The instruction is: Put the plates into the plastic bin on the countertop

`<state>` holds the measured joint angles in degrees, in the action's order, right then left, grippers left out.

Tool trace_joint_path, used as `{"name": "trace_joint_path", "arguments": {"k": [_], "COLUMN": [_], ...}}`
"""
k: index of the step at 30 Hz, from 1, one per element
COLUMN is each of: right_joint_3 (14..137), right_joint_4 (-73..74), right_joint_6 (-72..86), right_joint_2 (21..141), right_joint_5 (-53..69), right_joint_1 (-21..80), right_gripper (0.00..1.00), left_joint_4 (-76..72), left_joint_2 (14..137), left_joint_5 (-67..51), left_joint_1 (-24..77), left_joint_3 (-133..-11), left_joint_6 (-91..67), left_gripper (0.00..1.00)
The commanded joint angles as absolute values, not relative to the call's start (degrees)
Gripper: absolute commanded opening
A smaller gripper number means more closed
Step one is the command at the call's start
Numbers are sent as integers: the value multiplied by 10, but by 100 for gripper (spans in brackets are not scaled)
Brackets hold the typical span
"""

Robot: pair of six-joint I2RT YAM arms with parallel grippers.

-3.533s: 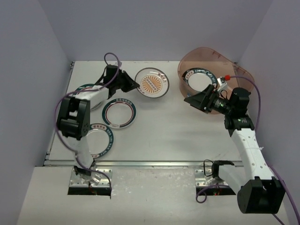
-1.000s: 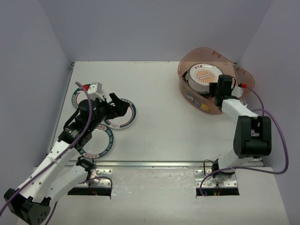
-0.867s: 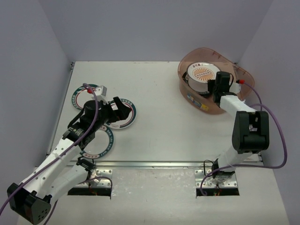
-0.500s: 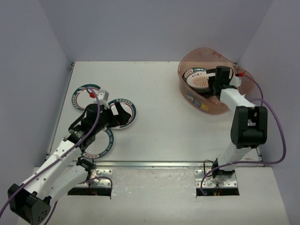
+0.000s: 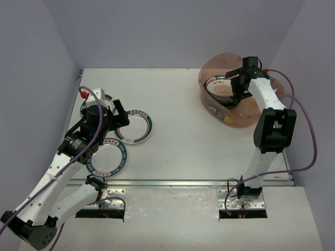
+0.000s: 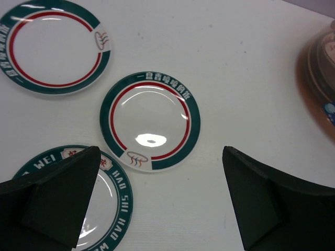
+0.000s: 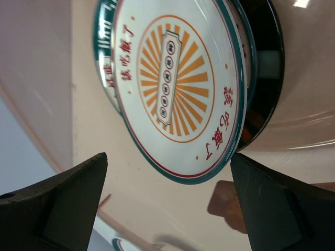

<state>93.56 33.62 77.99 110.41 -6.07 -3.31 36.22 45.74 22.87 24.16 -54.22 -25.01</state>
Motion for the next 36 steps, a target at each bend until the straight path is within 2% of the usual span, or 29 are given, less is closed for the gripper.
{"name": "trace_joint_path", "arguments": {"k": [1, 8, 11, 14, 16, 20, 24, 26, 30, 36], "right_joint_3": [941, 950, 915, 835, 730, 723, 647, 647, 716, 798], "right_joint_4": [316, 292, 246, 122, -74, -4, -75, -96, -83, -69], "right_joint_6": [709, 636, 578, 527, 494, 359, 410, 431, 442, 478], "right_joint_2": [1109, 1075, 1004, 950, 875, 841, 889, 957, 1085, 1242], "right_joint_5": [6, 43, 75, 224, 318, 327, 339, 350, 348, 328], "right_joint_1": [-32, -21, -4, 21, 66, 197, 249, 269, 322, 341], "right_gripper": [99, 99, 99, 99, 99, 99, 99, 97, 94, 87], "left_joint_4": [381, 361, 338, 331, 319, 301, 292, 290, 285, 272], "left_joint_2": [455, 475, 475, 472, 451, 390, 352, 346, 352, 343], "left_joint_5": [320, 340, 303, 277, 263, 274, 302, 298, 272, 234], "left_joint_1": [238, 235, 205, 173, 146, 121, 120, 120, 120, 120], "left_joint_3": [-550, -528, -508, -503, -499, -487, -474, -469, -466, -457], "left_joint_6": [-223, -234, -229, -230, -240, -243, -240, -236, -223, -213], "left_gripper": [100, 100, 100, 100, 100, 100, 100, 100, 100, 100]}}
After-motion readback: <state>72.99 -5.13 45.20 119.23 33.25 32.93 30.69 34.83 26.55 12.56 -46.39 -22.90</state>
